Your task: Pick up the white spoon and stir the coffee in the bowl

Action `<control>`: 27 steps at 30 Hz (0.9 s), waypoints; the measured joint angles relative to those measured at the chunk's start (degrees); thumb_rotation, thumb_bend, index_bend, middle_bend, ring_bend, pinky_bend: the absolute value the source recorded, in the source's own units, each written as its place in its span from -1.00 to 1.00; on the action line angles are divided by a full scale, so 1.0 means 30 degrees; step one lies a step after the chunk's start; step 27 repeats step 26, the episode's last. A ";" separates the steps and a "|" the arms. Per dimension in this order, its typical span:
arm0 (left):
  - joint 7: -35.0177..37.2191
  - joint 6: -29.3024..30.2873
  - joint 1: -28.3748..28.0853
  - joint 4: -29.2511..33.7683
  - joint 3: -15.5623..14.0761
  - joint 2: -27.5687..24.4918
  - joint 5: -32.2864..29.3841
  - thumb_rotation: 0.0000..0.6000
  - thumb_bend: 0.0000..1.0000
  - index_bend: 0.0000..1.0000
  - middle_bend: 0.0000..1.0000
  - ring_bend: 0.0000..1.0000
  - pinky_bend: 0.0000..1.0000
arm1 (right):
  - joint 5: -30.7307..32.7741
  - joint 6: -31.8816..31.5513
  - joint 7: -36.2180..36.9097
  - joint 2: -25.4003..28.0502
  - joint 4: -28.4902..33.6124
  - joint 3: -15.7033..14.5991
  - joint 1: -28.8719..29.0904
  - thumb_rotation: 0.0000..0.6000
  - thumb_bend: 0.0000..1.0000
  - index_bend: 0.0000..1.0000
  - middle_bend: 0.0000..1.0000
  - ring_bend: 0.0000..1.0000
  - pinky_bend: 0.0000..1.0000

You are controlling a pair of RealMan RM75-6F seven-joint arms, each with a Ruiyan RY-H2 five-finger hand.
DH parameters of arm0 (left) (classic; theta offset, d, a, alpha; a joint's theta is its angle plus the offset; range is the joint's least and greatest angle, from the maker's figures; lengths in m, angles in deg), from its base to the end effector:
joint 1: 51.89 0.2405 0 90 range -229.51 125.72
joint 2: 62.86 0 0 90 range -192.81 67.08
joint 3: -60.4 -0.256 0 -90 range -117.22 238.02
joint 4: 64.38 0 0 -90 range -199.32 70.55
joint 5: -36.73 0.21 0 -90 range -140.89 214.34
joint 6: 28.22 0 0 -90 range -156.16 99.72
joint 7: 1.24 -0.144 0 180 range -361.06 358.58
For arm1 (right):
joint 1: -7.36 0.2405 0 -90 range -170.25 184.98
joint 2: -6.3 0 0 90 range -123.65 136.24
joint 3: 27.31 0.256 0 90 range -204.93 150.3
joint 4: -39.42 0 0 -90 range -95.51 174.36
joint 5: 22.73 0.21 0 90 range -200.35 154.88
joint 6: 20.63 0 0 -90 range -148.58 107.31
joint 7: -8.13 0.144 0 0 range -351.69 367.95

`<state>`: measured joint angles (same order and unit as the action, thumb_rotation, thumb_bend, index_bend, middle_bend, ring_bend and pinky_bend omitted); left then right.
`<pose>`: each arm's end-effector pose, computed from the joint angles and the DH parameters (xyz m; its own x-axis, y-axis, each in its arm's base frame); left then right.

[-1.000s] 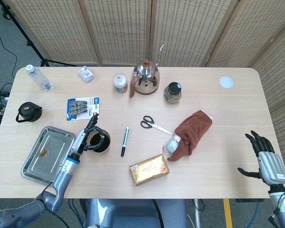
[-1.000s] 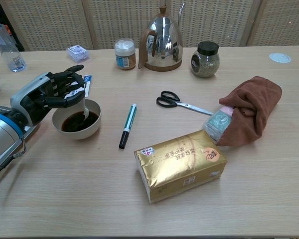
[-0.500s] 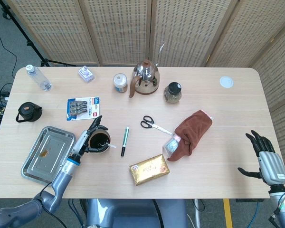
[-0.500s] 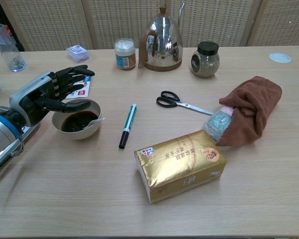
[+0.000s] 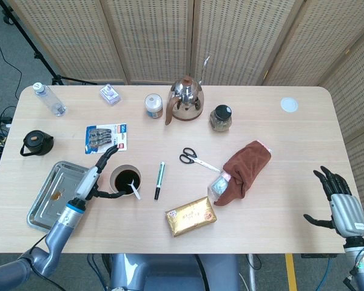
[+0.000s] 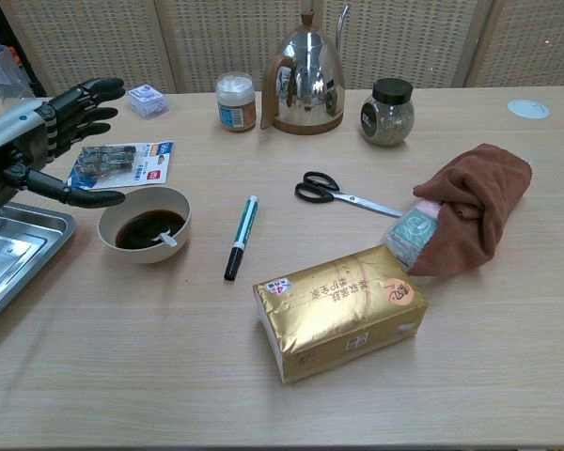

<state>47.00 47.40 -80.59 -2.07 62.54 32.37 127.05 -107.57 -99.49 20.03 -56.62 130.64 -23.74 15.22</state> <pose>-0.2349 0.2968 -0.0049 -0.3233 0.3311 0.8865 0.8635 -0.2800 0.4194 -0.3145 -0.2002 0.1568 0.2356 -0.0785 0.9687 -0.9719 -0.0195 0.2348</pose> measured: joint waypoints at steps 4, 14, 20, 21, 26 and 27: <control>-0.4989 0.0244 0.0837 0.2837 -0.0231 -0.2568 -0.0594 1.00 -0.83 -0.99 -1.00 -1.00 -1.00 | -0.0378 -0.1135 -0.1613 -0.0380 -0.0404 0.0137 -0.0175 1.00 -1.00 -1.00 -1.00 -1.00 -1.00; -1.2692 0.2382 0.4711 0.9166 -0.1030 -0.8657 -0.2835 1.00 -0.82 -0.99 -1.00 -1.00 -1.00 | -0.1347 -0.2940 -0.2796 -0.1270 -0.1252 0.0368 -0.0540 1.00 -1.00 -1.00 -1.00 -1.00 -1.00; -1.2498 0.3432 0.5750 0.8340 -0.1215 -0.8739 -0.2763 1.00 -0.82 -0.99 -1.00 -1.00 -1.00 | -0.1504 -0.3062 -0.2822 -0.1314 -0.1311 0.0338 -0.0568 1.00 -1.00 -1.00 -1.00 -1.00 -1.00; -1.2371 0.3434 0.5781 0.8266 -0.1187 -0.8735 -0.2747 1.00 -0.81 -0.99 -1.00 -1.00 -1.00 | -0.1512 -0.3067 -0.2820 -0.1313 -0.1308 0.0333 -0.0571 1.00 -1.00 -1.00 -1.00 -1.00 -1.00; -1.1920 0.3446 0.5933 0.7963 -0.0923 -0.8717 -0.2559 1.00 -0.80 -0.99 -1.00 -1.00 -1.00 | -0.1546 -0.3093 -0.2802 -0.1298 -0.1318 0.0334 -0.0573 1.00 -1.00 -1.00 -1.00 -1.00 -1.00; -1.1920 0.3446 0.5933 0.7963 -0.0923 -0.8717 -0.2559 1.00 -0.80 -0.99 -1.00 -1.00 -1.00 | -0.1546 -0.3093 -0.2802 -0.1298 -0.1318 0.0334 -0.0573 1.00 -1.00 -1.00 -1.00 -1.00 -1.00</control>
